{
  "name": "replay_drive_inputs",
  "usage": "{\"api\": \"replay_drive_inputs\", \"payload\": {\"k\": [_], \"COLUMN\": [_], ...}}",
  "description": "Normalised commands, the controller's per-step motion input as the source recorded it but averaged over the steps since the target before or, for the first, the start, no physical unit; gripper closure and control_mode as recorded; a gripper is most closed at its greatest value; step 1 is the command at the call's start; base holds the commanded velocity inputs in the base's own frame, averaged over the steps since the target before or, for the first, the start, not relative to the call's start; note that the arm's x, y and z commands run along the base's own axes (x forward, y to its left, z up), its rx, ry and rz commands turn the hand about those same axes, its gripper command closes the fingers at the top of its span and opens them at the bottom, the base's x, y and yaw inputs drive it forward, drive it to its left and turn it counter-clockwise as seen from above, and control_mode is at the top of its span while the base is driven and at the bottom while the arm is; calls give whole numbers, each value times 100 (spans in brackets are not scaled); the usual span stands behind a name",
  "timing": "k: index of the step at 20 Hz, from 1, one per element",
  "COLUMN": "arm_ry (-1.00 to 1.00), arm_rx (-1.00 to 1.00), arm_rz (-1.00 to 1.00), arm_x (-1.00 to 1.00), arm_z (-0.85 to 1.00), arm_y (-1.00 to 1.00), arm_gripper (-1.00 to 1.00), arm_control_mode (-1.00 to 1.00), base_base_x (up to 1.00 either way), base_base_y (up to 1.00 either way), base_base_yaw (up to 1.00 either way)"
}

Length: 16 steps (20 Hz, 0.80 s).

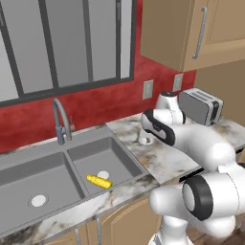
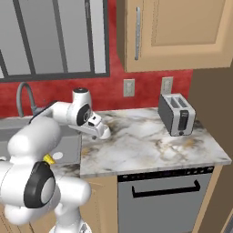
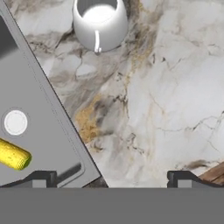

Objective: Clear the mugs and bowl far away from the sink.

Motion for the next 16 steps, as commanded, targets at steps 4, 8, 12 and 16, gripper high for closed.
{"api": "replay_drive_inputs", "payload": {"k": [4,8,12,16], "arm_ry": [0,0,0,0], "arm_rx": [0,0,0,0], "arm_rz": [0,0,0,0], "arm_x": [31,32,32,29], "arm_z": [-21,-23,-22,-20], "arm_y": [0,0,0,0], "arm_gripper": [-100,-100,-100,-100], "arm_control_mode": [-100,-100,-100,-100], "base_base_x": [0,0,0,0], "base_base_y": [0,0,0,0], "base_base_yaw": [0,0,0,0]}}
